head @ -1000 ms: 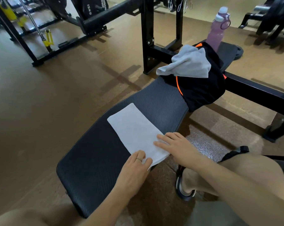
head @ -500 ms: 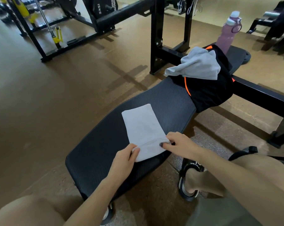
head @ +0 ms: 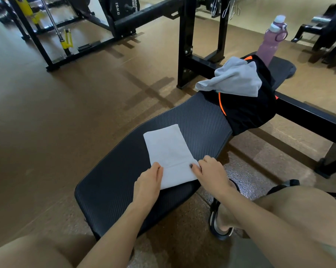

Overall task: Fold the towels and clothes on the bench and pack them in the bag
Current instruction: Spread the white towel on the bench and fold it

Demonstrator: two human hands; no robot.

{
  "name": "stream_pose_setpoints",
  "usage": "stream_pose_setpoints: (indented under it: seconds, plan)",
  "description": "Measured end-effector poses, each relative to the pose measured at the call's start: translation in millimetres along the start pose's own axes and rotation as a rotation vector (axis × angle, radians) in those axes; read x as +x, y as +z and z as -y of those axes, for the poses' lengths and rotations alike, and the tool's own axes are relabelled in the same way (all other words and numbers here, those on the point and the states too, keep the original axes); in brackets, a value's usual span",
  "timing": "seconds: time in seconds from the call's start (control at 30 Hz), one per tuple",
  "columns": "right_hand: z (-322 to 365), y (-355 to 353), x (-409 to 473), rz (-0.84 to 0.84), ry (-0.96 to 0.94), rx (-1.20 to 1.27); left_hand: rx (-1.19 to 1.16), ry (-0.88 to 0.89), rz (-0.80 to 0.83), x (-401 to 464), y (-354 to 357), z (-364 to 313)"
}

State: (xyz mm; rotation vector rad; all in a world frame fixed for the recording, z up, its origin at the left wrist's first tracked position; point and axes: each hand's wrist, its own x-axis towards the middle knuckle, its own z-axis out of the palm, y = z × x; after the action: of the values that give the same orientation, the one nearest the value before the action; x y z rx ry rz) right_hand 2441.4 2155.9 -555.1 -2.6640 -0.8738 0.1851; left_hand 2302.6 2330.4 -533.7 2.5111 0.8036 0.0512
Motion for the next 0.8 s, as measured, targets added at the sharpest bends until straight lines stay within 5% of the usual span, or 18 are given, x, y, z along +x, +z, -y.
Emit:
stream_pose_setpoints:
  seconds: [0.27, 0.37, 0.5, 0.8]
  plan:
    - [9, 2, 6, -0.119, -0.045, -0.134, 0.290, 0.034, 0.039, 3, 0, -1]
    - [3, -3, 10, -0.221, -0.376, -0.261, 0.518, 0.200, 0.026, 10, -2, -5]
    - [5, -15, 17, -0.082, -0.793, -0.419, 0.578, 0.547, -0.005, 21, -5, -1]
    - [-10, -33, 13, 0.202, -0.730, -0.307, 0.432, 0.609, 0.053, -4, -9, 21]
